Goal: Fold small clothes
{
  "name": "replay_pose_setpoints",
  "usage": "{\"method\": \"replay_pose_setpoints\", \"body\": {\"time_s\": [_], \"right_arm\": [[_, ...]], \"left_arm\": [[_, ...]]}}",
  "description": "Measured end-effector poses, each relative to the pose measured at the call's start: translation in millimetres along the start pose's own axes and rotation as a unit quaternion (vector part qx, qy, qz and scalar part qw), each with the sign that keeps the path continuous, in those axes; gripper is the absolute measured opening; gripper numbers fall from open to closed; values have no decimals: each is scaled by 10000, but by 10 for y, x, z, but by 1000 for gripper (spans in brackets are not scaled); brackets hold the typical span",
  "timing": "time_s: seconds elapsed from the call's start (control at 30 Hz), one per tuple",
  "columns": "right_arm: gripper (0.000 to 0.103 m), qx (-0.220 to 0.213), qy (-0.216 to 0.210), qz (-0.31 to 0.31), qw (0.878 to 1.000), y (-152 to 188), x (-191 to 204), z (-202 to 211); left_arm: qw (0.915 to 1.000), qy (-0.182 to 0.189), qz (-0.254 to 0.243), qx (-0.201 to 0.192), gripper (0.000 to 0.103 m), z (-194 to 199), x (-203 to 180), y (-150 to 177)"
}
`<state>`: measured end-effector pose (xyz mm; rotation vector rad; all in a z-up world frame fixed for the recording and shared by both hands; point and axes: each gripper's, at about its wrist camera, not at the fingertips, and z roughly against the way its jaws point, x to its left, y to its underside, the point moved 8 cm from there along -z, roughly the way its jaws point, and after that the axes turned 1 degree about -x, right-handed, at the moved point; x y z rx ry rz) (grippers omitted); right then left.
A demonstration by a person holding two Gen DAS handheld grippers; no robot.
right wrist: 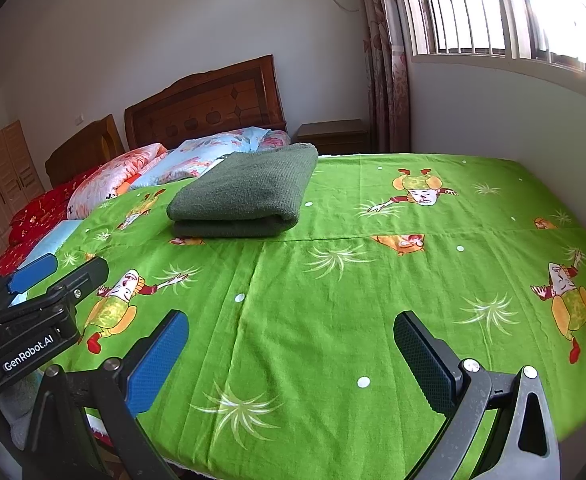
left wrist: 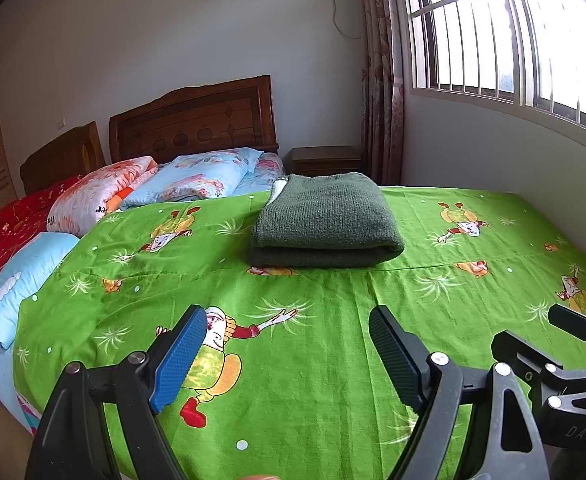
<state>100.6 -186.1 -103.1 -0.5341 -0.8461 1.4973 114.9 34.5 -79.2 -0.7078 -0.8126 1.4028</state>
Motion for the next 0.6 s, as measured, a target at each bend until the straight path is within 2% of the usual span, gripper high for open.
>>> {"method": "replay_pose_setpoints", "body": {"time_s": [0.6], "right_arm": [[103, -13, -34, -68, 10000, 10, -24, 19]], "left_arm": [[10000, 28, 23, 19, 85, -10, -5, 23]]}}
